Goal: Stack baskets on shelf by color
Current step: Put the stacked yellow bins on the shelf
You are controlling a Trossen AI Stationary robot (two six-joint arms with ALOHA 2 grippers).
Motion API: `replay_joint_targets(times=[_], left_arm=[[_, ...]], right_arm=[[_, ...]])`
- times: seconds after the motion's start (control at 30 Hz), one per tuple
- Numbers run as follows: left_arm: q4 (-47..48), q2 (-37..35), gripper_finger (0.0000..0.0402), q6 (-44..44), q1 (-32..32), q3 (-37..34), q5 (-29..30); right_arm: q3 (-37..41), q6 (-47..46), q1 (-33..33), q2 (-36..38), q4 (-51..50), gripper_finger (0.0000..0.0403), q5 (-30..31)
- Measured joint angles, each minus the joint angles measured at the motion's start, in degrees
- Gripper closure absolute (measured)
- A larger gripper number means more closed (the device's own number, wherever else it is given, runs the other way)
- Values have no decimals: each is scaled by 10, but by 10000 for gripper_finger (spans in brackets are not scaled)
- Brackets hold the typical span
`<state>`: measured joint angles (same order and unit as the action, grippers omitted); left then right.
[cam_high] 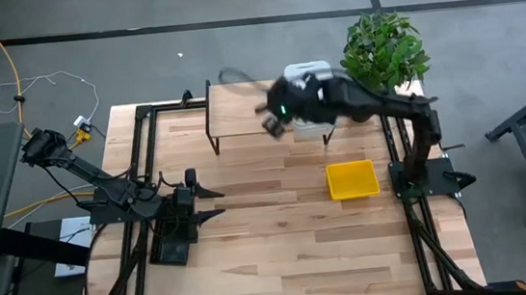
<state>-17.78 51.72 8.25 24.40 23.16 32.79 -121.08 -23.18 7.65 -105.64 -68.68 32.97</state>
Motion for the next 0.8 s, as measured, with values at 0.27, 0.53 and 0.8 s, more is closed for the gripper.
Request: replay_joint_targets(times=[0.27, 0.53, 0.8], left_arm=[[0, 0, 225, -5, 0, 0, 11], [16, 0, 225, 26, 0, 0, 9], [31, 0, 225, 36, 0, 0, 9]], right_arm=[[0, 4, -168, 7, -135, 284, -6], [89, -104, -278, 30, -205, 284, -35], [379, -143, -295, 117, -125, 284, -159]])
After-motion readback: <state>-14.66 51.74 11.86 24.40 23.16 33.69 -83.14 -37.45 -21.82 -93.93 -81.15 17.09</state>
